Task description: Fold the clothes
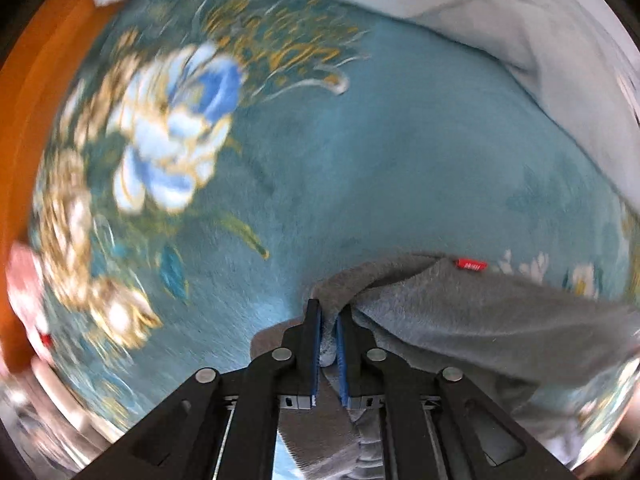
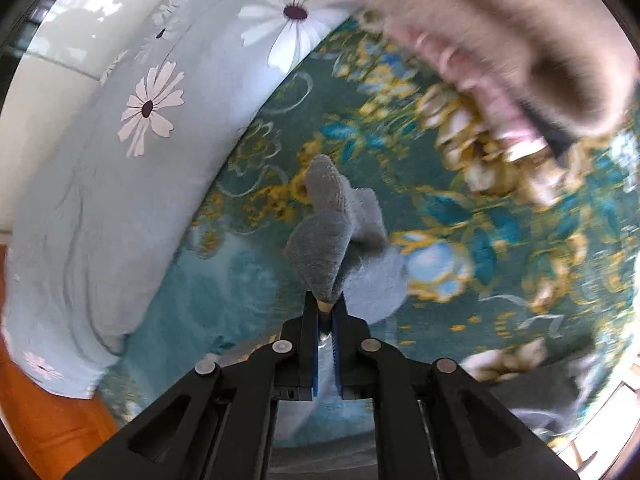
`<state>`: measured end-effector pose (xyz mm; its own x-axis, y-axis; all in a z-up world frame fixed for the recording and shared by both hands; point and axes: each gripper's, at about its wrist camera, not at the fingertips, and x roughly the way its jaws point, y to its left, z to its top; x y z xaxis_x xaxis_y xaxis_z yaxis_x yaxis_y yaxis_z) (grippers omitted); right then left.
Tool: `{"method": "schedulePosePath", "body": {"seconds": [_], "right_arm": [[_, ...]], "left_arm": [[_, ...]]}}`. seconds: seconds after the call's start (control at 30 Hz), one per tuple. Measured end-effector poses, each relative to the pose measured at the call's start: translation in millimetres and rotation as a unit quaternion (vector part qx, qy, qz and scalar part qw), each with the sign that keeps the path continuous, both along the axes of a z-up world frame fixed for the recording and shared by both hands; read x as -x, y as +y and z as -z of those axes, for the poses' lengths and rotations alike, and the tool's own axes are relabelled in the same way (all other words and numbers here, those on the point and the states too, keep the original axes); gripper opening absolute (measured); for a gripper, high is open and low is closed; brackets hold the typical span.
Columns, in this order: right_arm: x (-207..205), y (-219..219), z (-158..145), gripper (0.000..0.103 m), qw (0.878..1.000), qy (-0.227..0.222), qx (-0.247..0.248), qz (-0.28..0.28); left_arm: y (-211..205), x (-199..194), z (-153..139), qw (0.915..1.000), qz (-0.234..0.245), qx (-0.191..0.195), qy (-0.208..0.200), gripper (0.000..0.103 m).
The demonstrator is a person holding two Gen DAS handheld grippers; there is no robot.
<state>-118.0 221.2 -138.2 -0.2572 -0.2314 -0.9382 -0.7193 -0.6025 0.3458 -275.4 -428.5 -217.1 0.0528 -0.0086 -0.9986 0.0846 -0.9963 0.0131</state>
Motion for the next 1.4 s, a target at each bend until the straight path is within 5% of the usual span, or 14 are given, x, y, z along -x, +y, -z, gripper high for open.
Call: {"method": "schedulePosePath", "body": {"seconds": [0.13,0.3,0.43,0.57,0.77,0.83,0.93,1.03,1.1,1.2,1.4], "right_arm": [[13.7,-5.3,-0.8,0.033,0.999,0.029,0.003,-0.014],[-1.7,0.5,18.0,0.034,1.0,0.006,-0.011,-0.028],[-38.9,16.7,58.0,0.034,0.999,-0.018,0.026,0.045],[-59.8,28.9,90.3,0.035,0.99,0.005,0.066,0.127],[-52.3,35.9,120.3,0.039,0.982,0.021,0.091,0.164],[-48.6,33.4,124.4,0.037,0.98,0.028,0.101,0.168],[-41.7,25.3,122.3,0.007,0.983,0.015,0.101,0.15],[-32.4,13.8,97.7,0.005,0.994,0.024,0.057,0.085],[-29.9,10.5,66.8,0.005,0.999,0.034,-0.025,0.032],[-34.0,15.8,40.7,0.005,0.989,0.01,-0.146,-0.005],[-45.5,15.6,38.3,0.007,0.993,-0.005,-0.118,0.0]], "left_arm": [[-22.7,-10.9,4.6,0.9973,-0.062,-0.036,-0.011,0.015],[-59.7,-47.2,-8.2,0.9834,-0.162,-0.08,0.018,0.045],[-87.5,-99.7,-1.1,0.9665,-0.244,-0.081,-0.008,0.045],[-104.8,-149.2,3.1,0.9527,-0.293,-0.068,-0.04,0.045],[-107.8,-181.3,-5.1,0.9477,-0.311,-0.046,-0.057,0.045],[-104.9,-182.9,-7.7,0.9504,-0.303,-0.041,-0.056,0.045],[-101.1,-185.0,-8.1,0.953,-0.295,-0.039,-0.057,0.045],[-98.0,-188.4,-7.0,0.9547,-0.289,-0.041,-0.059,0.045],[-95.7,-192.9,-7.7,0.9568,-0.282,-0.04,-0.06,0.045],[-93.5,-191.0,-7.0,0.9555,-0.285,-0.04,-0.065,0.046],[-108.0,-226.6,2.7,0.9418,-0.323,-0.057,-0.073,0.051]]}}
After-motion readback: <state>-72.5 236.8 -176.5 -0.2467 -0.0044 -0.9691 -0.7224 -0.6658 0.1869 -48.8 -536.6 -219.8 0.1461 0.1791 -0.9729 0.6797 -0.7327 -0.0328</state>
